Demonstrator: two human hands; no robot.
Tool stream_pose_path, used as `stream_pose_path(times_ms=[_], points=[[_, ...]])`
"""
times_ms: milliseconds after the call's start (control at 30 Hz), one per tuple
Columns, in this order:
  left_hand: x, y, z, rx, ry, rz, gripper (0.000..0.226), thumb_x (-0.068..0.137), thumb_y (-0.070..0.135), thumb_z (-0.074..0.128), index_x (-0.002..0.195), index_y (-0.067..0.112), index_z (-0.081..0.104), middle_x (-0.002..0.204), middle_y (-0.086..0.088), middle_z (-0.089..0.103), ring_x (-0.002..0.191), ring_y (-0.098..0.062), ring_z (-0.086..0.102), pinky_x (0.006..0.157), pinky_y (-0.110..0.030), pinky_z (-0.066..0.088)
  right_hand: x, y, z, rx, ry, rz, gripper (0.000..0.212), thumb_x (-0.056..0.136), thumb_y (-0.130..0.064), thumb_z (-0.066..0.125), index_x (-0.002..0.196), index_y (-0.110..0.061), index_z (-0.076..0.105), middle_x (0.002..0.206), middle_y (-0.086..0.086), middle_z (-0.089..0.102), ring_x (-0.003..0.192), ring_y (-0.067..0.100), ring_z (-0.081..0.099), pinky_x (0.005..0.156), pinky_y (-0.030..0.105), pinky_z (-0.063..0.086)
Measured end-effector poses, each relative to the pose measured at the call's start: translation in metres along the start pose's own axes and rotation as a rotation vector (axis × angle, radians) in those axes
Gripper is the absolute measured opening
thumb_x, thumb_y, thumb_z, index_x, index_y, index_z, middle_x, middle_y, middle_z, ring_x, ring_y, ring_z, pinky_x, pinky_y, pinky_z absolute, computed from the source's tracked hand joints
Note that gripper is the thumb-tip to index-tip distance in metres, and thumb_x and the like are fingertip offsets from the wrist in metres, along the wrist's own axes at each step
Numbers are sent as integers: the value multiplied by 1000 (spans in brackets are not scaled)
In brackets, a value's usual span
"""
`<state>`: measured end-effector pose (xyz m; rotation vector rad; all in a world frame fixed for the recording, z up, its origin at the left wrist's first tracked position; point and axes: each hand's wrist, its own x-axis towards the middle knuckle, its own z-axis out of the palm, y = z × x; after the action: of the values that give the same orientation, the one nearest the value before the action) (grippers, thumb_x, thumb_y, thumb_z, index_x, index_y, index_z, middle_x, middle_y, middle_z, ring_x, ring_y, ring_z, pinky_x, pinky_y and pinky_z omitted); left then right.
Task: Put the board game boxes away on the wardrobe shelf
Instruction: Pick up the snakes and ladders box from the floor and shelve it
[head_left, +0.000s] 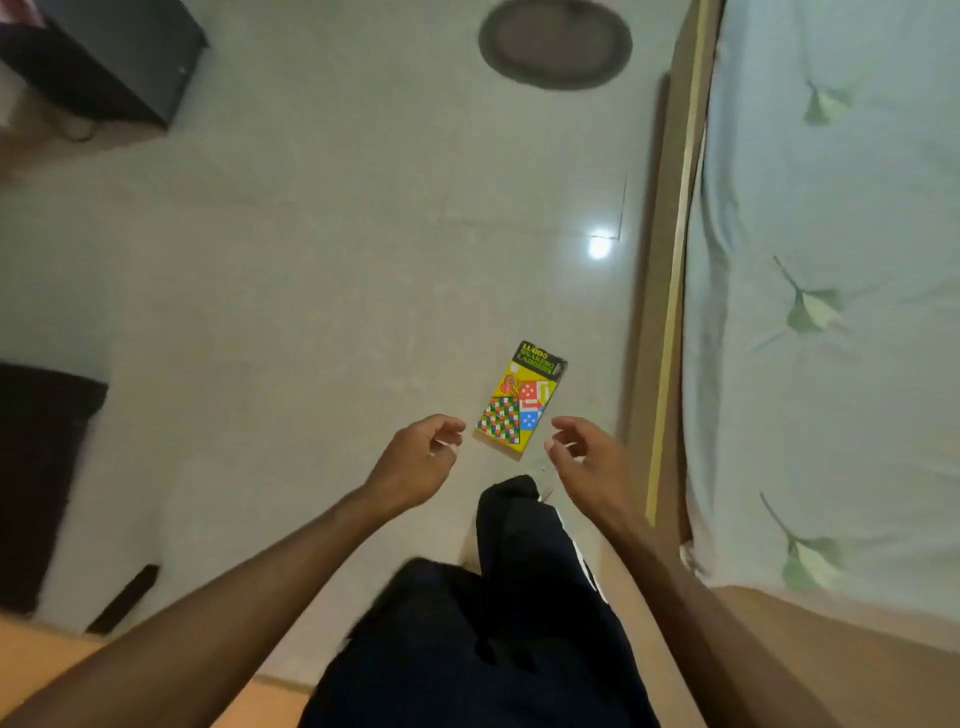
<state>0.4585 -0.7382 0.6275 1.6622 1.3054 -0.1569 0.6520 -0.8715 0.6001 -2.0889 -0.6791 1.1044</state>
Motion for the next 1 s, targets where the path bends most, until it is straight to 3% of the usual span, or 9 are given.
stream_pose_path(times_ms=[267,400,600,733,800,900,1000], points=[[218,-57,57,152,-239,-19,35,89,12,54,122,22,61,110,6,67,96,-10,62,91,-32,52,149,94,95,28,70,265,42,92,-25,62,133,-26,53,104,-6,65,84,7,62,66,19,47],[349,-128,121,240,-355,-27,37,91,13,53,128,18,56,121,1,64,100,-11,59,86,-29,51,241,189,173,32,106,386,45,91,-22,63,134,-23,52,115,1,61,96,15,61,77,30,54],[492,-230,191,380,-414,-108,58,86,19,58,142,16,42,140,-9,52,122,-24,54,101,-40,46,358,313,271,-7,98,458,49,89,-19,65,136,-21,53,132,10,53,121,26,52,101,41,46],[553,-274,236,252,-375,-234,71,85,19,63,148,15,31,146,-10,46,129,-25,50,103,-43,46,412,373,308,-26,180,517,45,87,-22,63,131,-26,56,128,13,51,122,30,50,101,43,47],[563,-280,252,149,-399,-247,60,83,14,64,139,17,42,135,-3,56,121,-23,57,98,-41,50,424,387,317,22,223,535,41,82,-23,66,123,-30,61,124,10,55,117,28,55,98,41,51],[564,-279,267,70,-419,-233,46,76,4,65,119,21,58,109,-2,69,97,-18,67,73,-30,55,426,397,323,69,267,529,37,77,-27,67,113,-31,65,122,6,60,113,24,59,95,42,54],[555,-264,257,12,-421,-245,49,77,2,67,121,21,58,109,-2,69,95,-17,66,64,-23,47,416,388,320,130,275,536,36,82,-20,69,117,-27,66,124,4,61,114,18,59,98,36,52]])
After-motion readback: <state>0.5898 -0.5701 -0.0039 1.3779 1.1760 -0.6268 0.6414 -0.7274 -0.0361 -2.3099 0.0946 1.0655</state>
